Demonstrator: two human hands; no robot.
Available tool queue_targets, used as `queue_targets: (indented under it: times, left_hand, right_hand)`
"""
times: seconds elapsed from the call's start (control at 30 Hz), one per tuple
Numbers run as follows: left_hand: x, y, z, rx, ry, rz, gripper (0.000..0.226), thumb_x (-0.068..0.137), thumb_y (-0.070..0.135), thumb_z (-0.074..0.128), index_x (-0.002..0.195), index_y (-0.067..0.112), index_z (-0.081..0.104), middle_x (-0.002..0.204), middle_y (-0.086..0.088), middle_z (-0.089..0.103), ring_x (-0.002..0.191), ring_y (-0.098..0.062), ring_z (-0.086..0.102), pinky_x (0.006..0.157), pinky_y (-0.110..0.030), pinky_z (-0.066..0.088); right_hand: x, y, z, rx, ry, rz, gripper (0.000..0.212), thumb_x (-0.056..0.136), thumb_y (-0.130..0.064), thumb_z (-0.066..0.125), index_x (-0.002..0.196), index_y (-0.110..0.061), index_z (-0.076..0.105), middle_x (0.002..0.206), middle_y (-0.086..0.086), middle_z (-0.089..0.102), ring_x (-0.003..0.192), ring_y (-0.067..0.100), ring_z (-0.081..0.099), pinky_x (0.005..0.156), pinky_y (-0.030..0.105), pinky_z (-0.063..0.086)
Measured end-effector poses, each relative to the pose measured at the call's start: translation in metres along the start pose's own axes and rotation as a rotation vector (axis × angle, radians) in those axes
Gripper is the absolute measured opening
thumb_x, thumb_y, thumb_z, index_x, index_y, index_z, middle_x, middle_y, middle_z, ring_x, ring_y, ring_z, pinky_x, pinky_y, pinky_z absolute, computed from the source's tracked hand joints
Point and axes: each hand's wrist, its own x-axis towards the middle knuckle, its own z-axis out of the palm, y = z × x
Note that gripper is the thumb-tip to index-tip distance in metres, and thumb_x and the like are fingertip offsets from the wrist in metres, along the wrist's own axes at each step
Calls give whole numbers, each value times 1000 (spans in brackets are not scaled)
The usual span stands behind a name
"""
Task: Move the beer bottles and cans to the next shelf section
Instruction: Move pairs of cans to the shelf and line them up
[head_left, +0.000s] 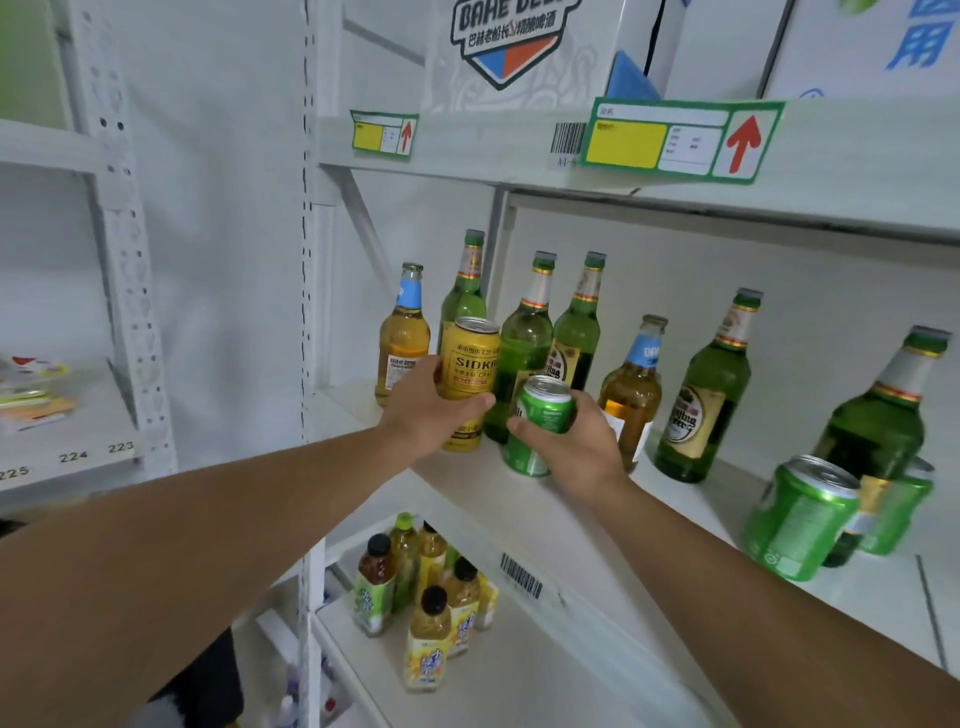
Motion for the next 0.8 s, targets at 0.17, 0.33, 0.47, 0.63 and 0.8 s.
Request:
queue_targets:
  times: [0.17, 0.33, 0.47, 0.63, 0.8]
  left_hand:
    - [-15, 4, -6, -4, 24, 6, 67, 79, 53, 90, 137, 33, 65, 126, 12, 74, 117, -13, 70, 104, -45, 58]
    - [-36, 16, -15, -14, 48, 19, 59, 81, 45, 92, 133, 31, 68, 124, 12, 74, 118, -12, 69, 104, -41, 56]
    - [-58, 29, -22, -4, 59, 2, 56, 80, 46, 93, 130, 34, 71, 122, 13, 76, 117, -10, 70, 106, -42, 57]
    - [-98, 43, -21, -12, 113, -22, 53, 83, 41, 93, 130, 28, 71, 118, 14, 73, 115, -10, 68, 102, -38, 54]
    - [-139, 57, -21, 24, 150, -18, 49, 84, 42, 92, 127, 28, 73, 115, 17, 73, 112, -2, 66, 94, -32, 52]
  right_hand:
    - [-12, -3, -9, 14, 7, -8, 59, 79, -37, 95, 127, -26, 62, 111, -9, 74, 99, 5, 70, 79, 25, 54]
    - [-27, -12, -30, 17, -6, -33, 53, 79, -41, 94, 119, -34, 60, 108, -13, 73, 100, 6, 70, 89, 34, 59]
    - [-42, -14, -45, 44, -33, -38, 60, 77, -42, 95, 125, -32, 61, 113, -13, 73, 107, 9, 69, 99, 43, 60]
    - [-66, -11, -59, 63, -40, -70, 64, 79, -43, 94, 132, -29, 61, 115, -15, 68, 108, 9, 65, 101, 38, 57]
    - [-85, -10, -70, 152, -53, -79, 58, 75, -47, 94, 120, -39, 59, 119, -13, 70, 110, 10, 67, 100, 40, 58]
